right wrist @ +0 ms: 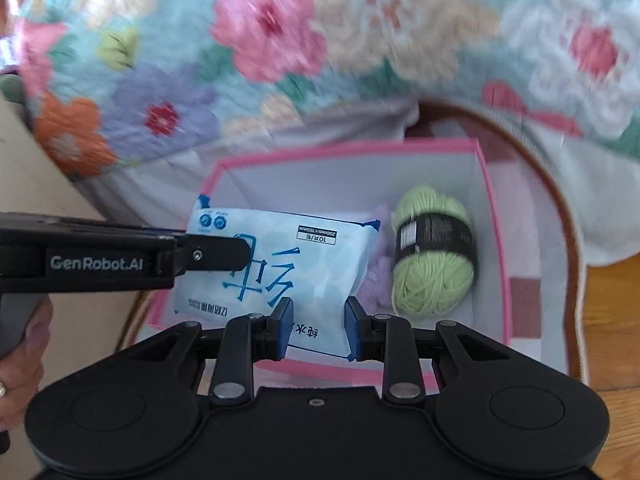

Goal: Organize objects
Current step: 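Carry the wet-wipe pack into the pink box and lower it, then open the right tool to release the wet-wipe pack and withdraw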

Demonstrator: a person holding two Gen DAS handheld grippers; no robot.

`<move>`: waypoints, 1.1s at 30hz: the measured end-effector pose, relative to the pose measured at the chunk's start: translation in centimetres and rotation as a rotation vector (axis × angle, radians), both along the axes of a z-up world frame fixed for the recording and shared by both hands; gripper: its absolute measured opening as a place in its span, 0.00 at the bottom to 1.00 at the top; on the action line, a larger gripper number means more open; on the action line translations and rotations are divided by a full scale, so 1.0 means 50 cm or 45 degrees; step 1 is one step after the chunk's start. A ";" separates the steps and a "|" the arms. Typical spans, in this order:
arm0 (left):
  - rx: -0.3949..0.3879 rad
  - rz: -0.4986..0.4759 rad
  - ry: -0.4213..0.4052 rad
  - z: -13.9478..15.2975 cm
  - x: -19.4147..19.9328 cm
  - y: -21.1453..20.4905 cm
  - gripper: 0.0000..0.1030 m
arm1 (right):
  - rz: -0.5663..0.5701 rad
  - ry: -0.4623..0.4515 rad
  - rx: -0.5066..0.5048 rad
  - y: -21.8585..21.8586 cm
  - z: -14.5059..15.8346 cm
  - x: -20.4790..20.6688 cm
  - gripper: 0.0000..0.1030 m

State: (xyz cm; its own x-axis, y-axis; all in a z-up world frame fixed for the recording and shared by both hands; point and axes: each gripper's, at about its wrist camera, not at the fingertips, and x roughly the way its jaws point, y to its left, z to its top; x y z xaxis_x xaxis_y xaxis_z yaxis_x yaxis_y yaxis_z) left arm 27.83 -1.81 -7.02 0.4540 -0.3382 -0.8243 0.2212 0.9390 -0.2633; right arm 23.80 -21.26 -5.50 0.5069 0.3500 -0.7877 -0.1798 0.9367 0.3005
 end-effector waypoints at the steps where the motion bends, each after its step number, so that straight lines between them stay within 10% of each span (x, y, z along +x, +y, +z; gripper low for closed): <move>1: 0.015 -0.005 0.016 -0.017 0.007 -0.001 0.30 | -0.007 0.028 0.013 0.002 -0.018 0.010 0.32; 10: 0.031 0.013 0.213 -0.129 0.049 0.013 0.30 | -0.002 0.183 0.020 0.017 -0.121 0.066 0.32; 18: 0.129 0.033 0.187 -0.152 0.050 0.011 0.35 | 0.014 0.237 0.001 0.032 -0.159 0.084 0.32; 33: 0.103 0.014 0.055 0.055 -0.011 0.018 0.38 | 0.036 -0.030 -0.064 -0.023 0.074 0.000 0.45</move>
